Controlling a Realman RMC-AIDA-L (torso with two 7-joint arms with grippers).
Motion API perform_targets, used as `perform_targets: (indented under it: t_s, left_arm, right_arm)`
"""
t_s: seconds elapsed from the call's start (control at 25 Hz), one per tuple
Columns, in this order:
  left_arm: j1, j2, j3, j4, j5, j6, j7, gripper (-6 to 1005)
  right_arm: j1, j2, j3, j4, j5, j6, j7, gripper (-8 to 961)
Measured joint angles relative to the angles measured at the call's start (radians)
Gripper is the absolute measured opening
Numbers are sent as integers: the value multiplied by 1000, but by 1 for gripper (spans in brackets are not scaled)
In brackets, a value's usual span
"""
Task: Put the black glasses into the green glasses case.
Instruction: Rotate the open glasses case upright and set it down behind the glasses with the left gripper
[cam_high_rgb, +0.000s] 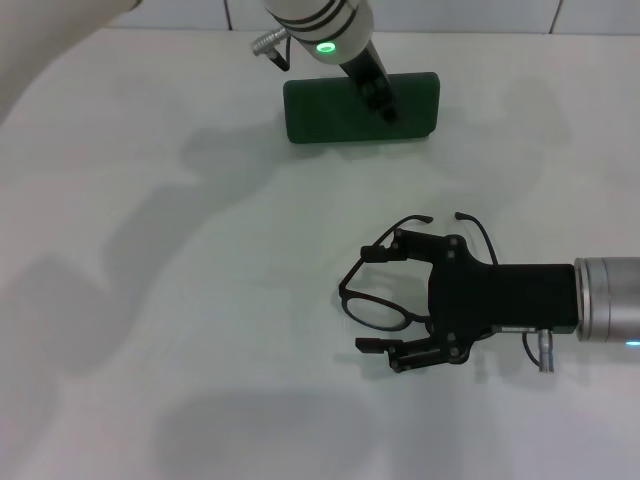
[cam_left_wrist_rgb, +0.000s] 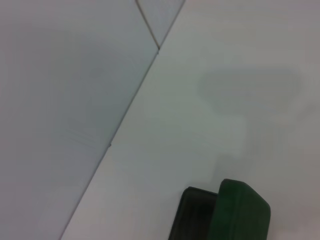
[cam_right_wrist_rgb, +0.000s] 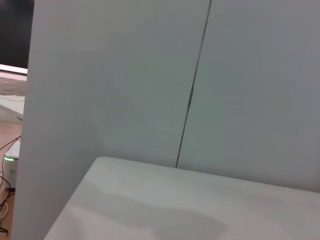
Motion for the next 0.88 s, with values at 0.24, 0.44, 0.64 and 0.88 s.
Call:
perform_targets:
  t_s: [0.24, 0.44, 0.64, 0.88]
  left_arm:
    - [-11, -6, 43, -2, -2, -5, 0, 714]
    - [-12, -8, 67, -2, -9, -18, -2, 715]
    - [-5, -10, 83, 6, -13, -18, -2, 715]
    - [-8, -12, 94, 12, -15, 1, -3, 715]
  right_arm:
    - [-8, 0, -2, 0, 1, 0, -1, 870]
    - [-11, 0, -2, 0, 1, 5, -2, 870]
    - [-10, 0, -2, 0, 2, 27, -2, 870]
    - [-4, 0, -2, 0, 0, 47, -3, 870]
